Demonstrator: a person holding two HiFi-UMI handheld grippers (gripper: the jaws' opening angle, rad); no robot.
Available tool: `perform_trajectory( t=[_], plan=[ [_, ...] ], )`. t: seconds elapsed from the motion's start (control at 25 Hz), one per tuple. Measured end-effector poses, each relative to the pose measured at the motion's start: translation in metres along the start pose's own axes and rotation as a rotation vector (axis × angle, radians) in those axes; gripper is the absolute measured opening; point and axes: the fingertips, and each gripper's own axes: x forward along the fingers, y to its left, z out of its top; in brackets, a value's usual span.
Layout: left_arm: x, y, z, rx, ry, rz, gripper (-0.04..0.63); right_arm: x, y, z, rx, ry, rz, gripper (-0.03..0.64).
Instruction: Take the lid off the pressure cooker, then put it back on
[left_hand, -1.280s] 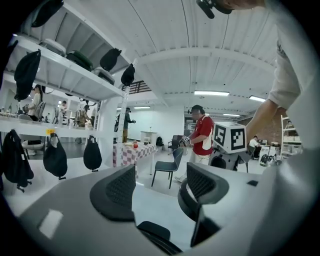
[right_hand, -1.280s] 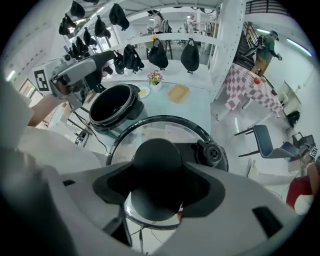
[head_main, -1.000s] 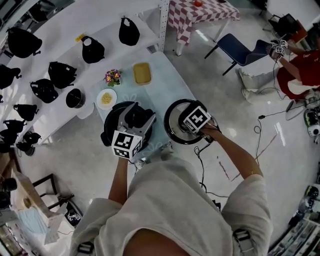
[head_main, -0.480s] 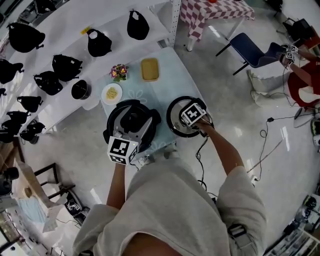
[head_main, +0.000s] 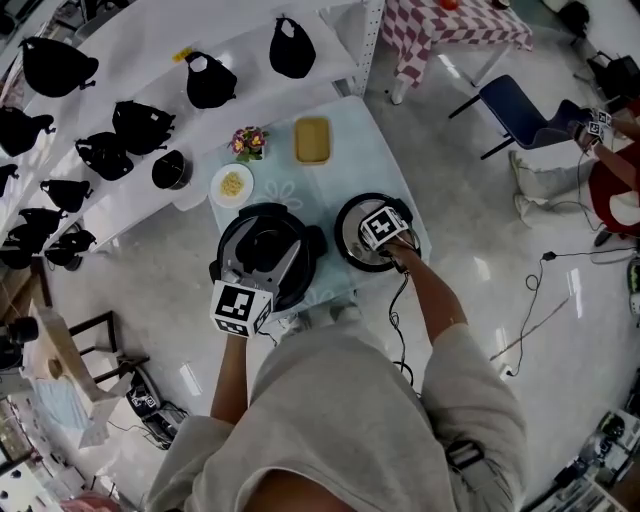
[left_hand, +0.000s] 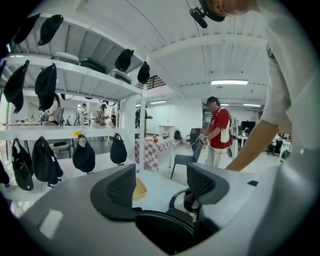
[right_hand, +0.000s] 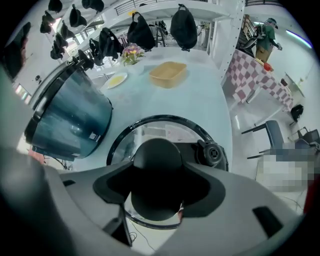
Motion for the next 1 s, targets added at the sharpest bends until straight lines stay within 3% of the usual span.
perform_trajectory(
  t=[0.68,0.84,0.88,1.0],
  plan=[
    [-0.01,0.019,0.0,-0.003,-0.003,0.036,0.308,0.004,0.001,0.012,-0.032,-0.015,-0.025,0.297],
    [-0.011,0.023,-0.004,-0.013,-0.006,0.044,0.308,-0.023,0.004,0.02,-0.019,-0.098,-0.041,0.296],
    [-0.012,0.023,-0.005,-0.014,-0.007,0.044,0.308,-0.032,0.006,0.017,0.003,-0.117,-0.052,0.269],
    [-0.01,0.022,-0.006,-0.015,-0.011,0.041,0.308,-0.065,0.013,0.031,0.039,-0.307,-0.053,0.241]
  ],
)
